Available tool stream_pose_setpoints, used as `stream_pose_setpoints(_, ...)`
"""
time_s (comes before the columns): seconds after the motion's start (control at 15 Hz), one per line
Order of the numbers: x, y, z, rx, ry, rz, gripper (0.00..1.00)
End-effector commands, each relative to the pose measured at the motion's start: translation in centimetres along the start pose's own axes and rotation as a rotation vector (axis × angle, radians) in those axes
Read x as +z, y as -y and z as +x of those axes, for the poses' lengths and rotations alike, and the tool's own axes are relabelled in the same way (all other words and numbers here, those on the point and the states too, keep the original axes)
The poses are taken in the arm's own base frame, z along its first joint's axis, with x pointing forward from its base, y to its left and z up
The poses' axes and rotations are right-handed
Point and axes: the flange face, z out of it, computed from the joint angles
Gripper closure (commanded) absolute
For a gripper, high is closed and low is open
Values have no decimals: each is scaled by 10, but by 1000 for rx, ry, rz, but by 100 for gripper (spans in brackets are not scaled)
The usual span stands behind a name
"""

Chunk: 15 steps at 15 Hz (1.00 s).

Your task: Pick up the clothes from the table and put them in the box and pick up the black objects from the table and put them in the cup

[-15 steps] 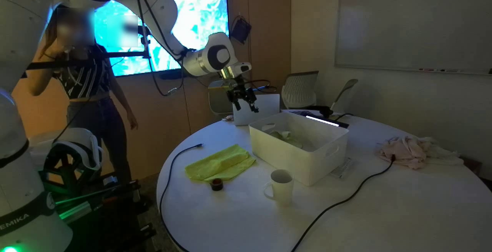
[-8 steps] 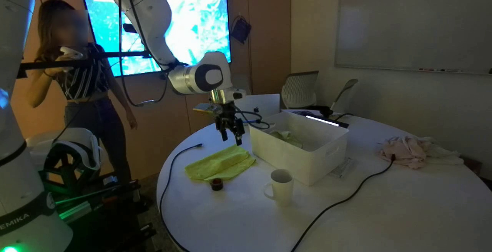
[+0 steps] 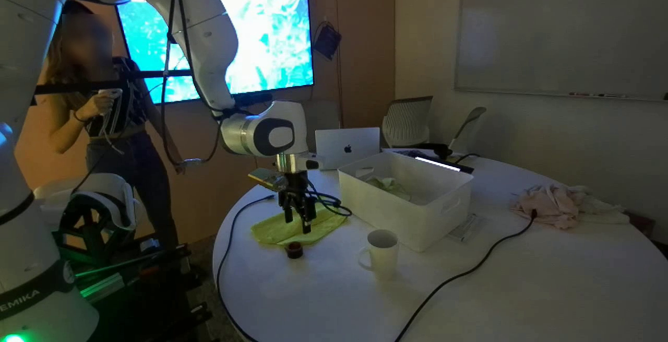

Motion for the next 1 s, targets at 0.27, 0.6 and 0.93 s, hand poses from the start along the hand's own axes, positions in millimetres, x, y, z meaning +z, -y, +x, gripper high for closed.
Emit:
stream_pose_setpoints(0.27,47,4,6,39,-42,46,0)
stream_pose_setpoints(0.6,69,2,6,62,-46,59,0)
stream_pose_setpoints(0.93,78,5,8,58,-44,66,0)
